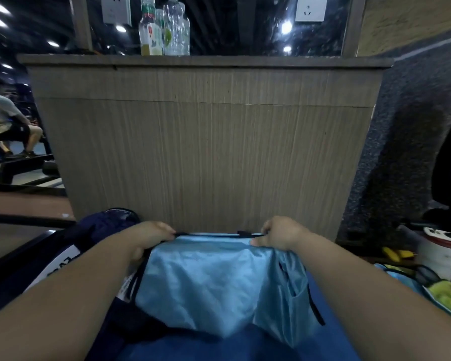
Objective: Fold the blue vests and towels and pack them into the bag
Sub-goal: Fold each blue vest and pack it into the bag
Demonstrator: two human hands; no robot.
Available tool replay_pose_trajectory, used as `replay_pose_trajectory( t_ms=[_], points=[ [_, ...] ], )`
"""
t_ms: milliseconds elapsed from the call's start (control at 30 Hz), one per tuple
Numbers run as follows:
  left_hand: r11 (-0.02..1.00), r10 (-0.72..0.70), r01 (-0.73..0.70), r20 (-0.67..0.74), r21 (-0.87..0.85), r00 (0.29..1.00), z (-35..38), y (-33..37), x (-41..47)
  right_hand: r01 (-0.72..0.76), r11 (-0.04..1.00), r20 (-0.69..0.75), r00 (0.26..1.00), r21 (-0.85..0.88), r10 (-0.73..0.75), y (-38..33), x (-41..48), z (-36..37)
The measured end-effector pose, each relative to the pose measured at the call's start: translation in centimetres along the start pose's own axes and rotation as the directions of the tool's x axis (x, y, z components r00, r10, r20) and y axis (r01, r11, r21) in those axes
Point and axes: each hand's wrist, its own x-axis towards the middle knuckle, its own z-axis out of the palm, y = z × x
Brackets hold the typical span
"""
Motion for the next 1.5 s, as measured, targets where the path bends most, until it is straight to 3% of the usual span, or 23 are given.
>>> replay_pose_trajectory(
  t_ms=[67, 167, 267, 367, 467, 600, 733, 867, 967, 1100, 1233, 1333, 1500],
  points=[
    [0.932, 0.001, 0.042, -0.117, 0.36, 0.993, 0.0, -1.6, 1.9, -0.01, 0.997, -0.074, 0.997, 0.071, 0.015, 0.7, 1.0, 1.8],
    [0.708, 0.08, 0.14, -0.276, 0.693, 0.958, 1.1, -2.8, 2.8, -0.033, 0.989, -0.109, 0.993, 0.143, 0.049, 2.1, 2.1, 4.1],
    [0.488, 0.217, 0.13, -0.265, 0.863, 0.94, 3.6, -2.3, 2.1, -0.121, 0.964, -0.137, 0.978, 0.235, 0.156, 4.7, 2.6, 5.3],
    [0.396, 0.42, -0.035, -0.147, 0.918, 0.895, 7.1, -1.3, 1.7, -0.236, 0.908, -0.129, 0.947, 0.345, 0.295, 7.6, 2.2, 5.8],
    [0.42, 0.457, -0.228, 0.012, 0.878, 0.889, 12.4, -0.9, 1.4, -0.282, 0.803, -0.1, 0.917, 0.525, 0.387, 10.7, 1.5, 6.8],
    [0.499, 0.367, -0.332, 0.152, 0.801, 0.918, 18.9, -2.5, 0.7, -0.308, 0.612, -0.015, 0.886, 0.728, 0.464, 15.5, 1.6, 10.2],
    [0.584, 0.343, -0.33, 0.143, 0.741, 0.928, 22.6, -4.9, 0.6, -0.338, 0.305, 0.175, 0.872, 0.89, 0.457, 16.7, 0.3, 12.5],
    [0.565, 0.386, -0.336, 0.119, 0.754, 0.915, 23.4, -6.5, 0.9, -0.318, 0.194, 0.218, 0.886, 0.928, 0.41, 16.4, -1.7, 12.7],
    [0.556, 0.394, -0.354, 0.137, 0.752, 0.909, 23.3, -7.1, 1.1, -0.275, 0.219, 0.183, 0.913, 0.936, 0.365, 16.8, -3.4, 12.6],
    [0.569, 0.355, -0.377, 0.195, 0.731, 0.914, 22.5, -7.8, 1.6, -0.041, 0.221, -0.015, 0.969, 0.974, 0.245, 17.8, -4.8, 9.7],
    [0.588, 0.352, -0.469, 0.314, 0.658, 0.882, 21.3, -8.2, 2.4, 0.157, 0.169, -0.203, 0.932, 0.973, 0.301, 20.1, -5.4, 7.0],
    [0.535, 0.355, -0.543, 0.411, 0.647, 0.84, 20.7, -8.5, 3.1, 0.155, 0.203, -0.229, 0.878, 0.967, 0.42, 21.9, -5.3, 7.1],
    [0.51, 0.304, -0.565, 0.478, 0.649, 0.824, 19.9, -7.4, 3.6, 0.012, 0.374, -0.24, 0.785, 0.927, 0.571, 22.6, -4.1, 7.8]
  ],
)
